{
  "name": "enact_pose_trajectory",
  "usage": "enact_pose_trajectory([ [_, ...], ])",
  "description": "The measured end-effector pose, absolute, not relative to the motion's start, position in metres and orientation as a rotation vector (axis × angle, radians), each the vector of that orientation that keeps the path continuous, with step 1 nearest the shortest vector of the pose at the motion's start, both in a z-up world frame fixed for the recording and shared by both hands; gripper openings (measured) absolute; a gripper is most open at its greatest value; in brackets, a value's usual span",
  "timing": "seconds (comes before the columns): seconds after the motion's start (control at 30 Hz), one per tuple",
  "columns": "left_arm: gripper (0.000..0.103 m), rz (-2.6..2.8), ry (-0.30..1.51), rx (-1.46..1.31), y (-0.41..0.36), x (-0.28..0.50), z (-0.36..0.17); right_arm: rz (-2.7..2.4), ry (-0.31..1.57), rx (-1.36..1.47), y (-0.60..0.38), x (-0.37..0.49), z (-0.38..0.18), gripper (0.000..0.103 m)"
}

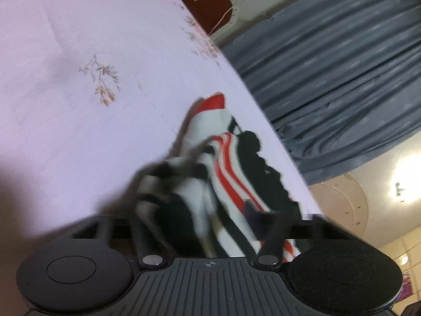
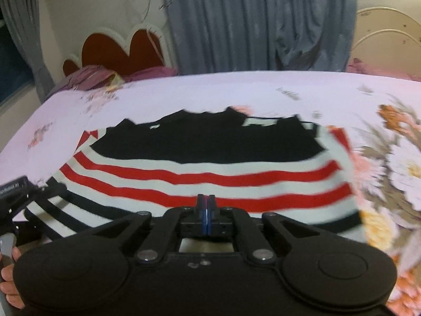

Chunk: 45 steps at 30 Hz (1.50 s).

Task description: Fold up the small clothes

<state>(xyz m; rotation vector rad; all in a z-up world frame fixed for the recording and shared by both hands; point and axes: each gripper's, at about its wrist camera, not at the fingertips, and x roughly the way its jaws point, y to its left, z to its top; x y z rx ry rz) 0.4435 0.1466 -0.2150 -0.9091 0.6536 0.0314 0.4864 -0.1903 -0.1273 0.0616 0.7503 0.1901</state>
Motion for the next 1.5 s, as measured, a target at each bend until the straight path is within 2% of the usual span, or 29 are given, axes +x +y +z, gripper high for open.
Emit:
enact_pose_trajectory([
  [0.07, 0.015, -0.021, 0.597, -1.008, 0.154, 0.438, -0.209, 0.198, 0.755, 0.042, -0.18, 0.492, -0.129, 0.001],
  [0.13, 0.015, -0.056, 0.564, -0.971, 0.152, 0.434, -0.201, 0.223, 0.732, 0.036, -0.173, 0.493, -0.127, 0.001],
  [0.2, 0.015, -0.045, 0.613, -0.975, 0.155, 0.438, -0.213, 0.259, 0.71, 0.045, -0.171, 0.492, -0.128, 0.001],
  [0.27, 0.016, -0.031, 0.665, -0.99, 0.158, 0.442, -0.23, 0.229, 0.812, 0.0, -0.167, 0.503, -0.149, 0.0],
  [0.47, 0.015, -0.03, 0.656, -0.967, 0.152, 0.446, -0.221, 0.219, 0.828, 0.001, -0.167, 0.503, -0.157, 0.0],
  [0.7, 0.015, -0.117, 0.598, -0.817, 0.116, 0.452, -0.164, 0.238, 0.836, 0.022, -0.173, 0.508, -0.157, 0.0],
  [0.93, 0.015, -0.289, 0.609, -0.635, 0.014, 0.471, -0.078, 0.158, 0.663, 0.342, -0.273, 0.484, -0.12, 0.003],
  [1.07, 0.015, -0.345, 0.698, -0.388, -0.085, 0.48, -0.068, 0.088, 0.605, 0.444, -0.349, 0.462, -0.1, 0.004],
  [1.1, 0.016, -0.363, 0.744, -0.349, -0.112, 0.485, -0.078, 0.07, 0.596, 0.465, -0.365, 0.457, -0.097, 0.006],
  [1.13, 0.025, -0.373, 0.796, -0.3, -0.135, 0.489, -0.091, 0.049, 0.586, 0.492, -0.383, 0.452, -0.094, 0.007],
  [1.17, 0.052, -0.394, 0.861, -0.263, -0.156, 0.494, -0.107, 0.031, 0.578, 0.514, -0.397, 0.446, -0.094, 0.008],
  [1.2, 0.058, -0.424, 0.94, -0.248, -0.174, 0.497, -0.123, 0.008, 0.57, 0.537, -0.412, 0.441, -0.092, 0.016],
  [1.27, 0.058, -0.442, 0.95, -0.258, -0.184, 0.484, -0.125, -0.02, 0.566, 0.575, -0.436, 0.434, -0.092, 0.027],
  [1.33, 0.058, -0.449, 0.873, -0.275, -0.175, 0.469, -0.101, -0.022, 0.576, 0.593, -0.454, 0.43, -0.092, 0.047],
  [1.37, 0.058, -0.434, 0.824, -0.28, -0.164, 0.466, -0.09, -0.016, 0.572, 0.595, -0.456, 0.428, -0.092, 0.051],
  [1.43, 0.058, -0.373, 0.73, -0.261, -0.136, 0.461, -0.073, 0.042, 0.586, 0.623, -0.458, 0.429, -0.095, 0.051],
  [1.5, 0.058, -0.273, 0.711, -0.216, -0.107, 0.474, -0.072, 0.132, 0.626, 0.641, -0.449, 0.439, -0.101, 0.051],
])
